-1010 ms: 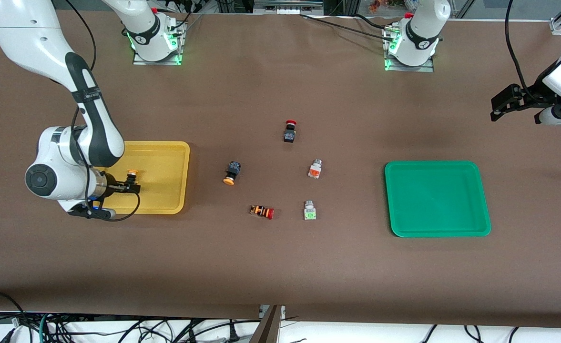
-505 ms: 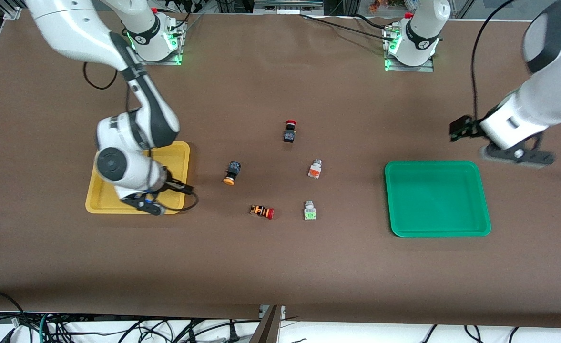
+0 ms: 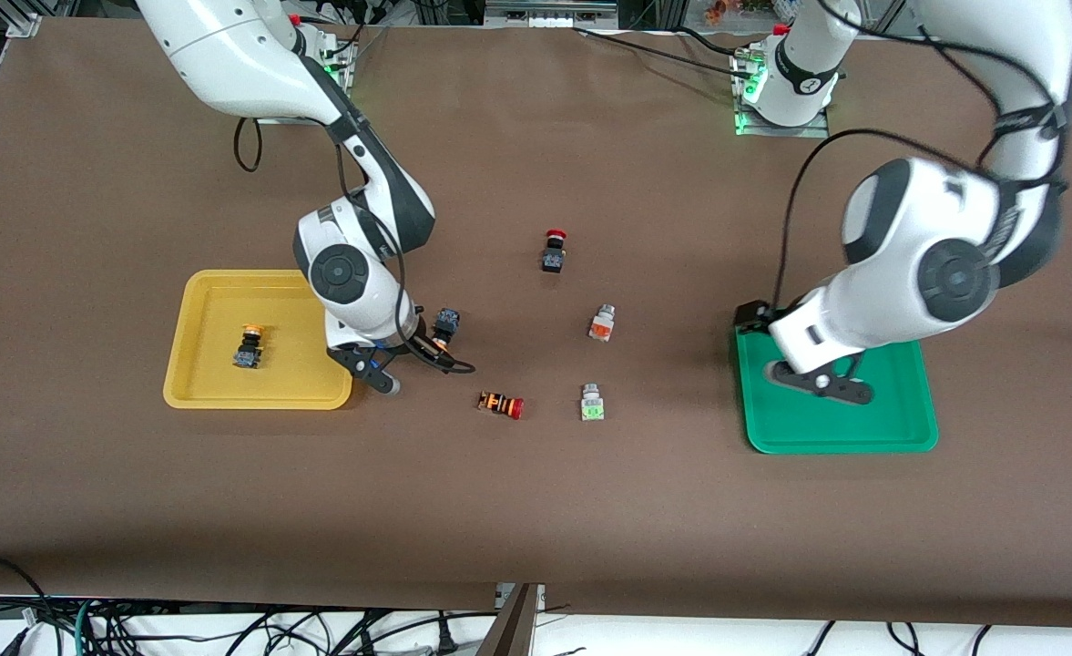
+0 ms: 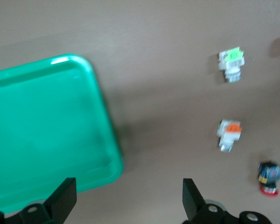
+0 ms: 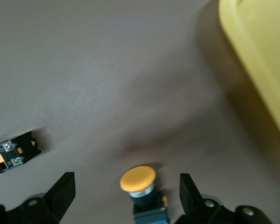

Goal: Place green and yellow buttons in trays
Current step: 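Reach the right gripper to another orange-cap button while the left gripper moves out, then grasp the orange-cap button with the right gripper while the left grasps green-block button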

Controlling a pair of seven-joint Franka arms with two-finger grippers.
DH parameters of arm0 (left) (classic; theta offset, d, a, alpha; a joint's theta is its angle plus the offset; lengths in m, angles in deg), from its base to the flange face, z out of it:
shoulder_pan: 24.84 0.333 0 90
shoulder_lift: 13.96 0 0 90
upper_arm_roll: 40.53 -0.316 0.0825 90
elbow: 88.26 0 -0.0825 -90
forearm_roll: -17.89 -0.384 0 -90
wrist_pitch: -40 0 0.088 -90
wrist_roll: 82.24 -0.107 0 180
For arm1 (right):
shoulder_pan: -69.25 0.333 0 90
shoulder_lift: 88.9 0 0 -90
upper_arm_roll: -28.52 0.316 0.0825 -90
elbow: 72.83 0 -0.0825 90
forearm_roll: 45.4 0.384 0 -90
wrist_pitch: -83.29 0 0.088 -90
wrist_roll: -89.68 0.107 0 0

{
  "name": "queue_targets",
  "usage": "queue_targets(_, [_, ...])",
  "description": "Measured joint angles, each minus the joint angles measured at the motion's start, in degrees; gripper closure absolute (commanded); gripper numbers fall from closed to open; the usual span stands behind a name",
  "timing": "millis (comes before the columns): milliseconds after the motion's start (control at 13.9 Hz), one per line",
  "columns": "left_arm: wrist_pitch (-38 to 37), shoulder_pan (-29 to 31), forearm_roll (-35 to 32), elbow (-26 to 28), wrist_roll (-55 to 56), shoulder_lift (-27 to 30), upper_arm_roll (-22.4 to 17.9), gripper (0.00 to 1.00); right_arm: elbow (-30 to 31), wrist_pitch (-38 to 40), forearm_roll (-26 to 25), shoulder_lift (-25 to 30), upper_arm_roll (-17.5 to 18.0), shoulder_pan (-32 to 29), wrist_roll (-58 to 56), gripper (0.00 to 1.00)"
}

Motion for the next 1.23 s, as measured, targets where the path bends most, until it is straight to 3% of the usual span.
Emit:
queue_targets(144, [9.6, -3.0, 0.4, -0.1, 2.3, -5.2, 0.1, 0.00, 0.0, -1.4, -0.1, -0.9, 0.0, 0.9, 2.3, 0.02])
queue_targets(433, [29.7, -9.8, 0.7, -0.4, 14.6, -14.4, 0.3, 0.00, 0.4, -2.0, -0.5, -3.2, -0.2, 1.7, 4.3, 0.21])
queue_targets(649, [40.0, -12.9, 0.7, -0.7, 21.1, -19.0, -0.2, 0.00, 1.3, -3.0, -0.6, -4.4, -0.3, 2.4, 4.4, 0.56])
queue_targets(865, [42.9, -13.9, 0.7, -0.9, 21.6, -21.0, -0.5, 0.00, 1.4, -3.0, -0.7, -3.9, -0.4, 2.6, 4.5, 0.97])
queue_targets(1010, [43.8, -17.5, 0.7, -1.0, 21.9, -21.7, -3.7, 0.00, 1.4, -3.2, -0.7, -3.8, -0.4, 2.6, 4.5, 1.00])
queue_targets(1226, [44.1, -27.4, 0.7, -2.4, 26.4, -23.7, -13.1, 0.03, 1.3, -3.3, -0.8, -3.7, -1.7, 2.6, 1.9, 1.00])
